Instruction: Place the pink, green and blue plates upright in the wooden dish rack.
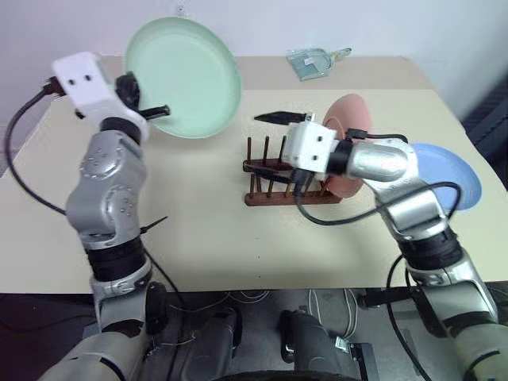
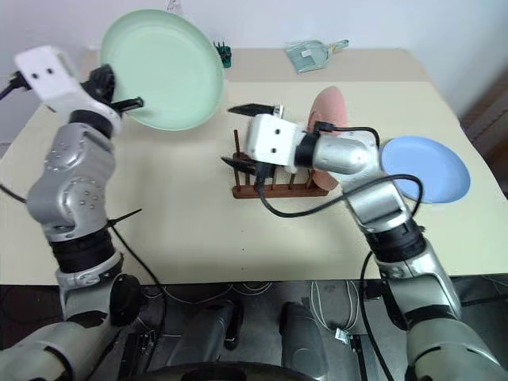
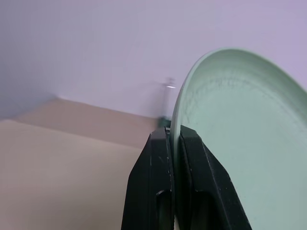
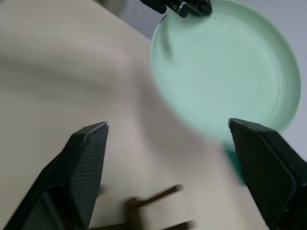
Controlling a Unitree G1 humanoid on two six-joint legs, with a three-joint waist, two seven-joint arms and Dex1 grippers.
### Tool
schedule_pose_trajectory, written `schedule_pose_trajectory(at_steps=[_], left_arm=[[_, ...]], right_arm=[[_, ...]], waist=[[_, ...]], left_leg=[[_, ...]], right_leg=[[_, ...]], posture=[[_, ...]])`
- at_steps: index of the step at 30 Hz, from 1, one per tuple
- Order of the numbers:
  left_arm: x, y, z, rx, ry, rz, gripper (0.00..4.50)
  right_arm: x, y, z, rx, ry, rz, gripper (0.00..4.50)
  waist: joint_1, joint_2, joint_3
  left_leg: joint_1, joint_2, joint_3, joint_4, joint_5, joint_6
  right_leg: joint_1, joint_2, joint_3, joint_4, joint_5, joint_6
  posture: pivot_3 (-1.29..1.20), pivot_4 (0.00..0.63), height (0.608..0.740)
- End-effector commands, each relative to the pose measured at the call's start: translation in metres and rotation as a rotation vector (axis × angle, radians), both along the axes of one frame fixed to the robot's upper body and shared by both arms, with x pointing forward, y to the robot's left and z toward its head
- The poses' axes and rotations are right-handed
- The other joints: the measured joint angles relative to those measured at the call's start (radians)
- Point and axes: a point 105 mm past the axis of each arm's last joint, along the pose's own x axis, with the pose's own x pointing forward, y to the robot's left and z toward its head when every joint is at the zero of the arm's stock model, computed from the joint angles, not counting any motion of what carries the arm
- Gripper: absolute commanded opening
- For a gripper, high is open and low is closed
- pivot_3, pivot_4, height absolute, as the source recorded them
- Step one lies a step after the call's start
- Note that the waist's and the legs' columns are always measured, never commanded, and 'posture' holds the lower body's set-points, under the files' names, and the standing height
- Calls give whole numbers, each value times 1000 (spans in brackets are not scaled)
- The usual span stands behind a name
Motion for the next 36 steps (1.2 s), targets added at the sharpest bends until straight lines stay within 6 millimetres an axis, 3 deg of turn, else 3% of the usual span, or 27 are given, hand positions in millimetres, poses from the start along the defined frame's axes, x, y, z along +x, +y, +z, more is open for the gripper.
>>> schedule_pose_trajectory(at_steps=[1,4,9,17,24,29,33,36], left_arm=[[-15,-26,26,50,-93,-51,54],[-18,-42,22,47,-66,-109,54],[-23,-52,20,56,-54,-139,54],[-26,-48,23,16,-45,-147,0],[-27,-51,23,-20,-51,-179,0],[-32,-40,35,-125,-125,-159,2043],[-36,-10,52,-244,-225,-70,4055],[-41,24,62,-251,-282,41,4055]], right_arm=[[3,10,12,-5,-148,-15,4111],[6,15,12,-10,-191,-20,4111],[8,22,4,-49,-222,-19,4111],[9,22,-6,-82,-229,-22,188],[9,21,-7,-86,-235,-22,85],[10,20,-7,-89,-251,-27,0],[9,20,-2,-75,-270,-21,0],[9,18,7,-39,-271,-13,0]], waist=[[-2,0,0],[-3,0,0],[-5,0,0],[-4,0,0],[-3,0,0],[-4,0,0],[-5,0,0],[-6,0,0]], left_leg=[[0,0,0,0,0,0],[0,0,0,0,2,0],[0,1,0,0,2,1],[1,2,0,0,2,1],[1,2,0,0,2,1],[1,2,0,0,2,1],[1,3,0,0,2,1],[1,3,0,0,3,0]], right_leg=[[0,0,0,0,0,0],[0,1,2,0,0,0],[0,3,3,0,1,0],[0,4,3,0,1,-1],[0,4,3,0,1,-1],[0,4,3,0,1,-1],[0,5,3,0,2,-2],[0,5,3,0,2,-2]], posture=[[0,150,740],[0,150,740],[0,150,740],[0,150,740],[0,150,740],[0,150,740],[0,150,740],[0,150,740]])
